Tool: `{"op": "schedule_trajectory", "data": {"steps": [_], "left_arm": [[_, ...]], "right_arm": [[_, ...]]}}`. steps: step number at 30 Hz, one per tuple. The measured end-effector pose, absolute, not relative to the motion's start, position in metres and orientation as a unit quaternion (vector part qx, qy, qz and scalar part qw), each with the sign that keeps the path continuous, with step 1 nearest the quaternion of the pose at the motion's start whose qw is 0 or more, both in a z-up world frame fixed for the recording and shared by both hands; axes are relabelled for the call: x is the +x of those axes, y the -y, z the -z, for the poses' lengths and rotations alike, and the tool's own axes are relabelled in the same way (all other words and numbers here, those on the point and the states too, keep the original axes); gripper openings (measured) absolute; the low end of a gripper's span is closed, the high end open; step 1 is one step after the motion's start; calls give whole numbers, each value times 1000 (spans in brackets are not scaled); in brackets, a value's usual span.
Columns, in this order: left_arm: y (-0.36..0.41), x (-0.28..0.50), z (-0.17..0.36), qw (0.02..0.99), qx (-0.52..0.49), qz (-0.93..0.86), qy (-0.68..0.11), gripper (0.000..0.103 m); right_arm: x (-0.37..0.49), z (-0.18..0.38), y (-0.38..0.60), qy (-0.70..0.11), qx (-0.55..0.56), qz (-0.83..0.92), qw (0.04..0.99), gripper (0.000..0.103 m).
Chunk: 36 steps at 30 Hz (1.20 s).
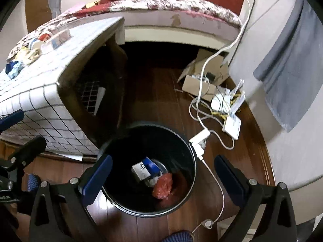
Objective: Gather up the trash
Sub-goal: 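Withdraw both tools from the bin back toward the table, then grasp the blue cloth with the left tool while the right tool grasps the milk carton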
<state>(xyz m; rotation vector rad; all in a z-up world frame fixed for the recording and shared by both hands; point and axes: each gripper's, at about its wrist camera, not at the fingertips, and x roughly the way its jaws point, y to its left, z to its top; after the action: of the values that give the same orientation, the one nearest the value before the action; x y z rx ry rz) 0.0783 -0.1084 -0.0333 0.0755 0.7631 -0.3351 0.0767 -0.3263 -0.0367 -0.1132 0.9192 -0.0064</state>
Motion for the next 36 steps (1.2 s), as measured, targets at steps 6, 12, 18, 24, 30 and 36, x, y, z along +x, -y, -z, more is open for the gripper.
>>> {"op": "schedule_trajectory", "data": {"steps": [6, 12, 18, 24, 30, 36], "left_arm": [[90, 79, 16, 925, 32, 144, -350, 102], [49, 86, -1, 937, 6, 108, -332, 102], [-7, 95, -10, 945, -10, 59, -321, 102], [-71, 107, -9, 946, -29, 12, -324, 102], [-132, 122, -3, 943, -57, -31, -325, 102], [-161, 142, 5, 939, -75, -22, -335, 81]], "right_arm": [[80, 11, 309, -406, -48, -16, 912, 102], [92, -20, 278, -361, -35, -44, 931, 102], [104, -31, 231, -336, -43, -85, 937, 102], [127, -23, 183, -346, 1, -145, 927, 102], [147, -27, 133, -345, -22, -153, 926, 102], [167, -30, 100, -333, -22, -156, 930, 96]]}}
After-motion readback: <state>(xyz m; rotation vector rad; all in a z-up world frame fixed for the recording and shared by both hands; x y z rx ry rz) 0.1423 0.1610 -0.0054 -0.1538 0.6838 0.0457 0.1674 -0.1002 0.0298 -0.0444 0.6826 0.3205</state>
